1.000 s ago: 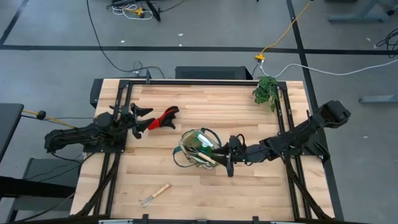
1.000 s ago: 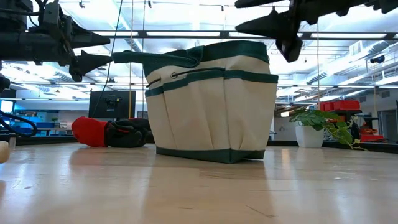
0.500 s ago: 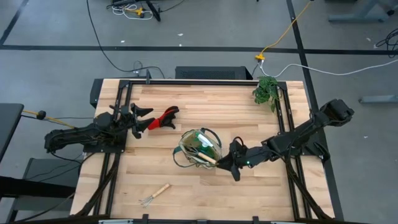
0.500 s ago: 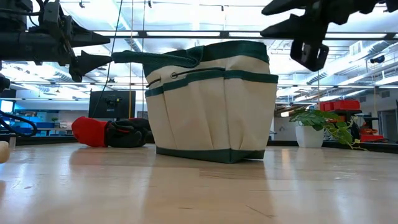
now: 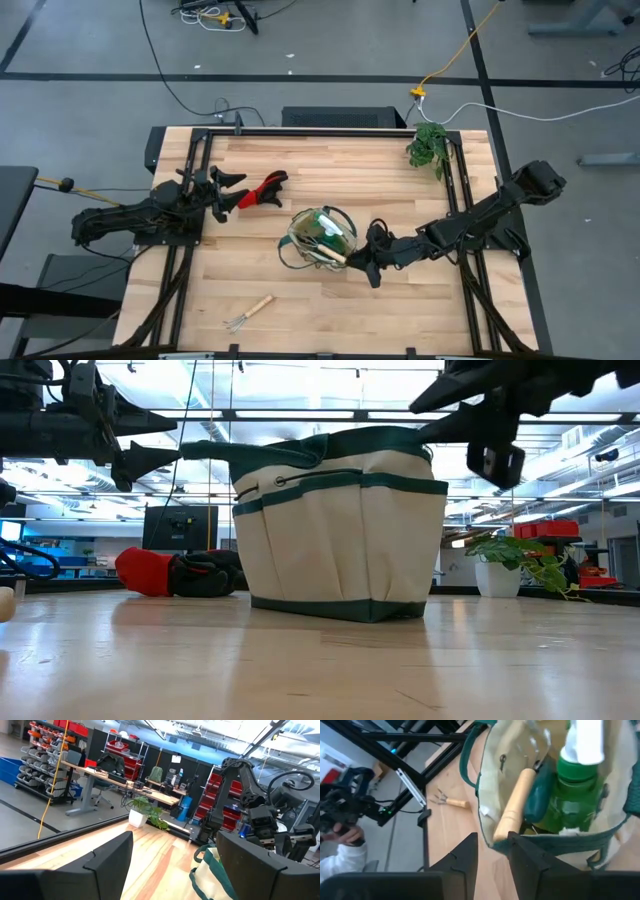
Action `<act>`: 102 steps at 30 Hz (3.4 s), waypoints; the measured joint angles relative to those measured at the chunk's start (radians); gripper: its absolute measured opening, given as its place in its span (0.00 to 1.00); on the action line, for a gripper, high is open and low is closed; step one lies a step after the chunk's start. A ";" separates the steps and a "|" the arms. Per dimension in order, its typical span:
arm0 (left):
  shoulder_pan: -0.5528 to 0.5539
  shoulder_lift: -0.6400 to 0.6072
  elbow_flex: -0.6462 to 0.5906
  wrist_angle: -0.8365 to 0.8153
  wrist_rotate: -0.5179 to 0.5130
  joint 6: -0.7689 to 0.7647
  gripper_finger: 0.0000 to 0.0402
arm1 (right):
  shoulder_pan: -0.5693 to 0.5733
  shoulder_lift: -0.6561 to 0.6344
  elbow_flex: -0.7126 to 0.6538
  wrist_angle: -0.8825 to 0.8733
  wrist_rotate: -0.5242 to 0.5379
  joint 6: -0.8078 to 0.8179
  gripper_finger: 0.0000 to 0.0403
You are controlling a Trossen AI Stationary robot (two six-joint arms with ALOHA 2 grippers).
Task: Pick & Place Garden tools in Gardening bag
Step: Put the light brown rake into the white bag
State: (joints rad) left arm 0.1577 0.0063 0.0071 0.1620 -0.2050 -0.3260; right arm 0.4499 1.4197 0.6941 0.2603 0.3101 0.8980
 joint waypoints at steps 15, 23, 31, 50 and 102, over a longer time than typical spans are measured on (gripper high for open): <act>0.000 0.000 0.000 -0.002 0.000 0.005 0.73 | -0.041 0.020 0.039 0.026 -0.064 -0.070 0.26; 0.000 0.000 0.000 0.001 0.002 -0.004 0.73 | -0.034 0.020 0.169 -0.249 -0.067 -0.072 0.26; 0.000 0.000 0.011 -0.036 0.239 -0.138 0.73 | -0.034 0.020 0.243 -0.248 -0.065 -0.196 0.26; -0.378 0.418 0.261 -0.446 0.272 -0.437 0.72 | -0.034 0.020 0.248 -0.276 -0.066 -0.236 0.26; -0.937 1.666 0.911 -0.645 0.222 -1.026 0.72 | -0.033 0.020 0.248 -0.283 -0.138 -0.310 0.26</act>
State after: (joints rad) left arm -0.7792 1.6727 0.9176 -0.4826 0.0169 -1.3518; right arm 0.4168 1.4399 0.9417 -0.0231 0.1725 0.5877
